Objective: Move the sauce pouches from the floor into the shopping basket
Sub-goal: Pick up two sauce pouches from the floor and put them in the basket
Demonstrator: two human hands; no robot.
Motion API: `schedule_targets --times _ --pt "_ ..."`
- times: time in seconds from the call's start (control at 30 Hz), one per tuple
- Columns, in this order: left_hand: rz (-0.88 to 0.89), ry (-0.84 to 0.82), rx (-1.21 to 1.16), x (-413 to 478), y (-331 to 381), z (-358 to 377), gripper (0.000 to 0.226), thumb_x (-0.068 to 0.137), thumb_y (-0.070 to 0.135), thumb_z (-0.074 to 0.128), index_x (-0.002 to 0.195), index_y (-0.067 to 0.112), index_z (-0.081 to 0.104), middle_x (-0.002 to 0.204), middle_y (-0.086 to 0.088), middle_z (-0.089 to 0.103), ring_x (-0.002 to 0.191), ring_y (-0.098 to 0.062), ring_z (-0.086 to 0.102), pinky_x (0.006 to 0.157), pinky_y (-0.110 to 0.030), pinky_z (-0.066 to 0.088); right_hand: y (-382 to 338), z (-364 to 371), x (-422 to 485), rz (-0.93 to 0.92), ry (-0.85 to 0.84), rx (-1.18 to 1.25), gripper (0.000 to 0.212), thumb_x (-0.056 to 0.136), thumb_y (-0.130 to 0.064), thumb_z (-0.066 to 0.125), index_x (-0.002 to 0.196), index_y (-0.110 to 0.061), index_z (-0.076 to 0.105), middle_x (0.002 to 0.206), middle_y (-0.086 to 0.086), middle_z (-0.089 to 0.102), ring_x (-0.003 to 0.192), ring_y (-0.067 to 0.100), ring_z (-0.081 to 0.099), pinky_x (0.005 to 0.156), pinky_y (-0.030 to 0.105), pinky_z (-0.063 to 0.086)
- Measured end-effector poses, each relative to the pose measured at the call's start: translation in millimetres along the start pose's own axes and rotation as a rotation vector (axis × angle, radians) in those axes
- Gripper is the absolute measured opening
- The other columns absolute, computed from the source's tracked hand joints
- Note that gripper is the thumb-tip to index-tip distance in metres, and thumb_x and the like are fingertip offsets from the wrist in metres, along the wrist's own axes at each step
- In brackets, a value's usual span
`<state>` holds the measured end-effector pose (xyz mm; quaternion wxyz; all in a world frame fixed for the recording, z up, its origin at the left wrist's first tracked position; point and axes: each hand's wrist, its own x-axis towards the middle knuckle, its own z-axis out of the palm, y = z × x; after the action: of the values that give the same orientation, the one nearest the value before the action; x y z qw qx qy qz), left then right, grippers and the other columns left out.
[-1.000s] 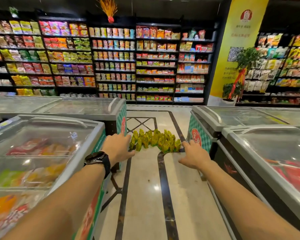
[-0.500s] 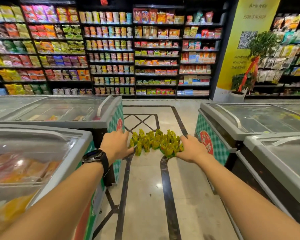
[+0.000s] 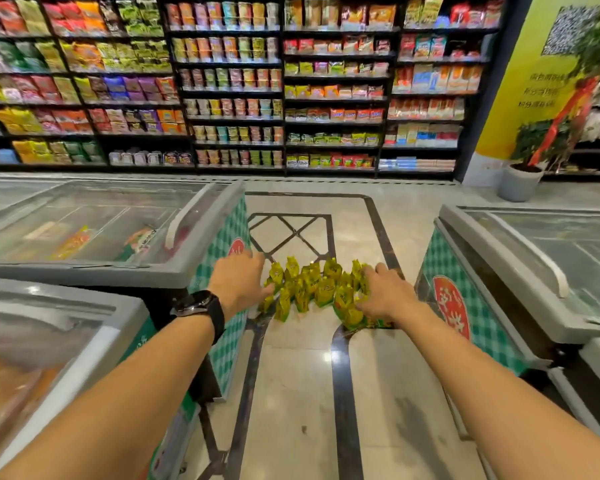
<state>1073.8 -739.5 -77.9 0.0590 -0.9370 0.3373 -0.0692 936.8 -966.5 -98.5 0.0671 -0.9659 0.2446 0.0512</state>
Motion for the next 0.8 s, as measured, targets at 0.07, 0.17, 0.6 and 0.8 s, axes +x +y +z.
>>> schedule_targets --times 0.07,0.17,0.6,0.8 --pt "-0.002 -0.011 -0.007 50 -9 24 0.062 0.092 0.061 0.05 0.133 0.015 0.047 0.121 -0.008 0.059 0.105 -0.028 0.062 0.078 -0.038 0.05 0 4 54 -0.003 -0.012 -0.008 0.07 0.086 -0.046 0.062 0.142 -0.014 0.035 0.141 0.013 0.039 0.131 0.034 0.04 0.099 0.048 0.044" --pt "0.002 -0.063 -0.039 125 -29 59 0.062 0.093 0.061 0.05 0.135 0.016 0.047 0.125 -0.007 0.059 0.106 -0.027 0.062 0.079 -0.036 0.052 -5 9 136 0.009 -0.044 0.025 0.071 0.087 -0.046 0.061 0.145 -0.016 0.033 0.143 0.013 0.037 0.133 0.034 0.038 0.101 0.049 0.044" --pt "0.03 -0.23 -0.026 407 -75 166 0.063 0.095 0.057 0.05 0.142 0.016 0.04 0.13 -0.01 0.055 0.109 -0.029 0.061 0.084 -0.042 0.052 -3 45 441 0.014 -0.134 0.144 0.069 0.087 -0.039 0.063 0.145 -0.014 0.035 0.143 0.013 0.038 0.132 0.036 0.038 0.097 0.047 0.045" --pt "0.021 -0.268 -0.066 538 -71 267 0.057 0.096 0.055 0.048 0.137 0.015 0.043 0.121 -0.007 0.057 0.103 -0.027 0.062 0.081 -0.041 0.055 13 143 591 -0.026 -0.216 0.107 0.069 0.087 -0.044 0.061 0.142 -0.012 0.035 0.142 0.015 0.041 0.131 0.035 0.041 0.101 0.046 0.043"
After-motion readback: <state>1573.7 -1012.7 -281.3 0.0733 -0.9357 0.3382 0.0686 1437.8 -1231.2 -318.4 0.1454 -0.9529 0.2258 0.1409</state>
